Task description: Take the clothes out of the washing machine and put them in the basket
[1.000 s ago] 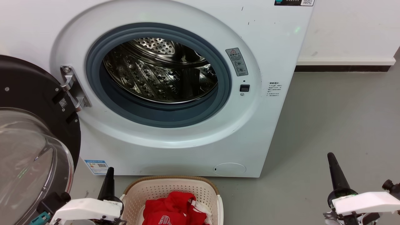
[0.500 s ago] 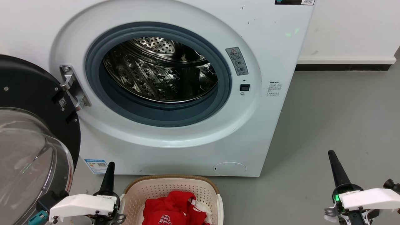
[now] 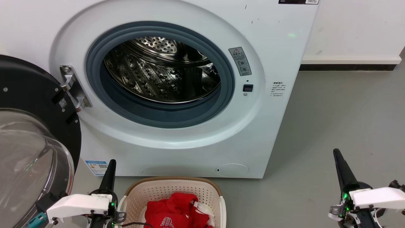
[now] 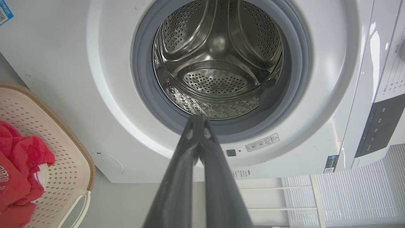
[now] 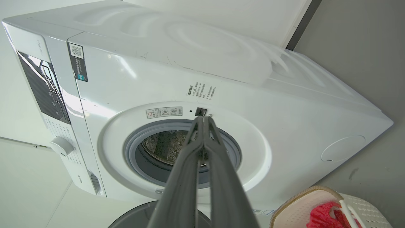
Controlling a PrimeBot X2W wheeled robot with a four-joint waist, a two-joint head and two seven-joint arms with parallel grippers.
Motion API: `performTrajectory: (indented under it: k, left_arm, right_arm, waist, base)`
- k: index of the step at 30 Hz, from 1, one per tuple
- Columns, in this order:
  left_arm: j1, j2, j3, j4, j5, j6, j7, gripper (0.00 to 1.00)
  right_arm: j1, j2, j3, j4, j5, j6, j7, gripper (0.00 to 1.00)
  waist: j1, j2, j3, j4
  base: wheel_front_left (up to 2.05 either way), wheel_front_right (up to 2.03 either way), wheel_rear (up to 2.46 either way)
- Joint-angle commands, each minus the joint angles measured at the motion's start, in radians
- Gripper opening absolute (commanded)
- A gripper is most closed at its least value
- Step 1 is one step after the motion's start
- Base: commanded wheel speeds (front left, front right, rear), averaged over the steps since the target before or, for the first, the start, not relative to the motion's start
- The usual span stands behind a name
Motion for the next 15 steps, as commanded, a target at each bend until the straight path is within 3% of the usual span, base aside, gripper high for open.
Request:
performTrajectory:
  k: [1,15]
  left_arm:
    - [-0.017,0.0,0.004,0.0,-0.024,-0.006,0.005,0.0]
    - [-0.031,0.0,0.015,0.007,-0.141,-0.02,0.034,0.0]
  right_arm:
    - [-0.023,-0.002,-0.004,0.002,0.026,0.0,0.007,0.0]
    - [-0.044,0.001,-0.017,0.02,0.141,0.0,0.039,0.0]
  waist:
    - [0.0,0.0,0.0,0.0]
    - [0.0,0.0,0.004,0.0]
  base:
    - [0.0,0.0,0.0]
    - [0.0,0.0,0.0]
